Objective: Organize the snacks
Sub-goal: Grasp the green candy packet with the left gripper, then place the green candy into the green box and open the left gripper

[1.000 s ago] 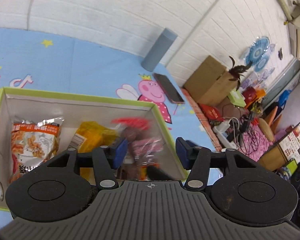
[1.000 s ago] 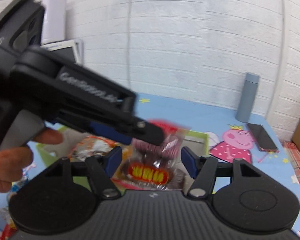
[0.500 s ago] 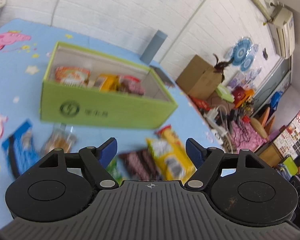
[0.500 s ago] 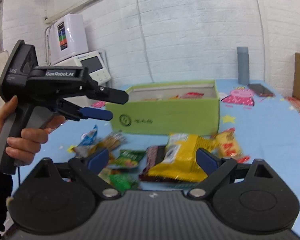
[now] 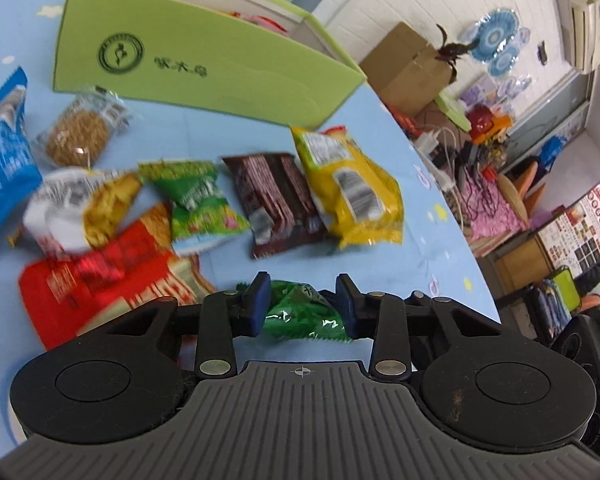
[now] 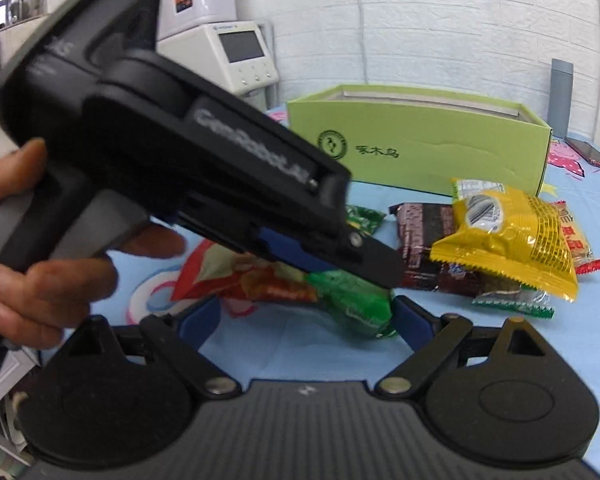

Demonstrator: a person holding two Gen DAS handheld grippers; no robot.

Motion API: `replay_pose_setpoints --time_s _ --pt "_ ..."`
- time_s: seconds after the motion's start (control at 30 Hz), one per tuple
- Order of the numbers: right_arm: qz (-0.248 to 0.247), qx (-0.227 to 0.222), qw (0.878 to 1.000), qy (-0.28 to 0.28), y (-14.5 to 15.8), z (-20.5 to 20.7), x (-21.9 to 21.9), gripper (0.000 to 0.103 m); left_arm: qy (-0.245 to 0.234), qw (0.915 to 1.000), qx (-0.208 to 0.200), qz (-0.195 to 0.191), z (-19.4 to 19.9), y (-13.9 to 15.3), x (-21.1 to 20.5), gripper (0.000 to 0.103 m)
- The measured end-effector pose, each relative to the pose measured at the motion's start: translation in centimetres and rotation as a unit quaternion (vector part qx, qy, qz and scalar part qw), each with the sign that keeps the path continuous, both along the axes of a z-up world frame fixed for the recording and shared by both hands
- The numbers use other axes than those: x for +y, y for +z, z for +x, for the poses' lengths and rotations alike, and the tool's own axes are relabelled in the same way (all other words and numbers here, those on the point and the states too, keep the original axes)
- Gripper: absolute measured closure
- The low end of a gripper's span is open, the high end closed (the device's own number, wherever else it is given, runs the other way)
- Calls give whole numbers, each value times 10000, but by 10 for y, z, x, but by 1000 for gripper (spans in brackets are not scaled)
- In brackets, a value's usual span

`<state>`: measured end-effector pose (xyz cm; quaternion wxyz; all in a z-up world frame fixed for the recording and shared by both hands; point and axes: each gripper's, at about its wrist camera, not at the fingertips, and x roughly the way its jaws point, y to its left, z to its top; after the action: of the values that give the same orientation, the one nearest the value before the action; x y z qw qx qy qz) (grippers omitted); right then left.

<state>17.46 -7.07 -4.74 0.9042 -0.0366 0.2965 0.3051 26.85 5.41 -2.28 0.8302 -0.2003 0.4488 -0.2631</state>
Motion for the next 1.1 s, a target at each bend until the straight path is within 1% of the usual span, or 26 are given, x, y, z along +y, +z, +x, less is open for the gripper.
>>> replay_pose_setpoints --time_s 0.07,0.2,0.27,0.3,0.37,0.4,0.43,0.53,0.63,0.67,0.7,0.73,0.77,0.8,0.83,0.97,1.03,1.1 --pt "-22 -17 10000 -23 0 -13 -5 10 -69 9999 22 -86 -9 -2 -4 85" --pt "-44 115 9997 -219 -3 -30 -18 10 -140 9996 169 -194 -26 -11 -12 84" --pt "-3 133 9991 -404 -3 -38 -27 10 -64 9997 158 -198 -34 -12 -12 84" --pt "26 123 9987 -503 -2 -41 -31 10 27 9997 78 -215 -37 -9 -9 83" --pt "116 133 9977 -652 -1 -47 -39 10 143 9994 -55 -304 -38 -2 -1 74" --pt "176 143 9971 -730 0 -48 -42 10 201 9992 -72 -344 -37 0 2 67" --pt "234 166 9965 -785 -1 -48 -44 10 222 9991 -65 -353 -36 1 3 65" --pt "302 231 9954 -877 -4 -45 -47 10 199 9994 35 -284 -35 -2 -1 65" --pt "199 198 9959 -860 -8 -46 -43 20 96 9992 167 -339 -37 -10 -5 65" --pt "127 109 9959 -888 -10 -49 -41 24 60 9992 184 -348 -38 -13 -7 65" --pt "-17 19 9960 -898 -11 -51 -37 26 26 9993 188 -318 -39 -15 -10 68" --pt "-193 -96 9958 -895 -12 -53 -34 37 -10 9993 228 -279 -38 -18 -12 81" --pt "-316 -188 9950 -929 -11 -53 -31 50 -60 9986 329 -413 -35 -21 -11 92" --pt "-303 -164 9952 -913 -10 -52 -32 51 -64 9972 459 -584 -31 -22 -10 101" --pt "-286 -109 9954 -903 -9 -50 -33 54 -53 9970 468 -609 -28 -20 -9 101" --pt "-264 -141 9955 -904 2 -34 -38 55 -170 9978 266 -589 -14 -3 -14 101" --pt "-235 -209 9953 -916 12 -27 -40 55 -202 9977 133 -640 -6 11 -14 101" --pt "-252 -368 9950 -896 26 -20 -40 55 -233 9972 -43 -713 2 27 -12 100"
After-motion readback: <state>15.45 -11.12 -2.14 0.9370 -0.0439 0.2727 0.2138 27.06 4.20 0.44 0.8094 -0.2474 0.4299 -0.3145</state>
